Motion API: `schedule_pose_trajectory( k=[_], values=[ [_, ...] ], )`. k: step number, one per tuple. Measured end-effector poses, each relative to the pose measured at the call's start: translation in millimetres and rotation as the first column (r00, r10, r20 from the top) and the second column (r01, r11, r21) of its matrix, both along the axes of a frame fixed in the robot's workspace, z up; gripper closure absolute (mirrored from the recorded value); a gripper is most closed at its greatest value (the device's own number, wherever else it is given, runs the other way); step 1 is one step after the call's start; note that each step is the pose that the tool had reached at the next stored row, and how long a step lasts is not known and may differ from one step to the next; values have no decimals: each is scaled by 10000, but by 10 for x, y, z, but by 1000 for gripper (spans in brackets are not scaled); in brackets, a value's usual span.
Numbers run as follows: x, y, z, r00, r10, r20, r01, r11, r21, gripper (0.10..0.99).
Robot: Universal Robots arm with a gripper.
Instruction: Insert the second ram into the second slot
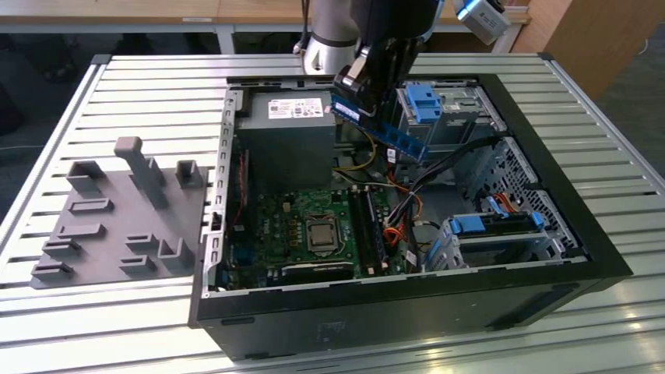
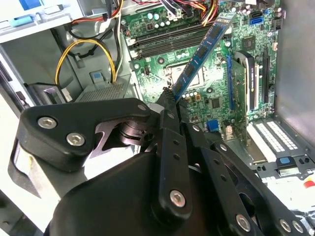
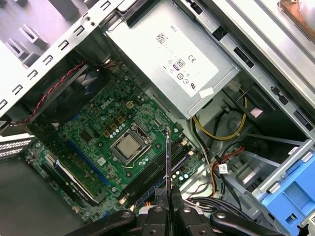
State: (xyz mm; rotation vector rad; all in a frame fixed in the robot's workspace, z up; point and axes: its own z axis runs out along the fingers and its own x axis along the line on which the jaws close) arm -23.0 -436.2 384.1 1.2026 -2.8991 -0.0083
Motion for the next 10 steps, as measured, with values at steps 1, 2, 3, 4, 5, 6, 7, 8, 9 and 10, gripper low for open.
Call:
schedule_pose_trajectory(
  k=[1, 2, 3, 4, 5, 6, 7, 8, 9, 10],
  values=[
    [0, 0, 0, 10000, -25, 0, 25, 10000, -1, 949],
    [0, 0, 0, 10000, -55, 0, 55, 10000, -4, 949],
    [0, 0, -1, 10000, -87, 0, 87, 10000, -6, 949],
    [0, 0, -2, 9999, -115, 0, 115, 9999, -11, 949],
    [0, 0, -2, 9999, -143, 0, 143, 9999, -20, 949],
    [0, 0, -2, 9999, -172, 0, 172, 9998, -23, 949],
    [0, 0, -2, 9998, -203, 0, 203, 9998, -28, 949],
    [0, 0, -2, 9997, -233, 0, 233, 9997, -32, 949],
    [0, 0, -3, 9997, -262, 1, 262, 9996, -39, 949],
    [0, 0, -3, 9996, -298, 0, 298, 9995, -43, 949]
  ],
)
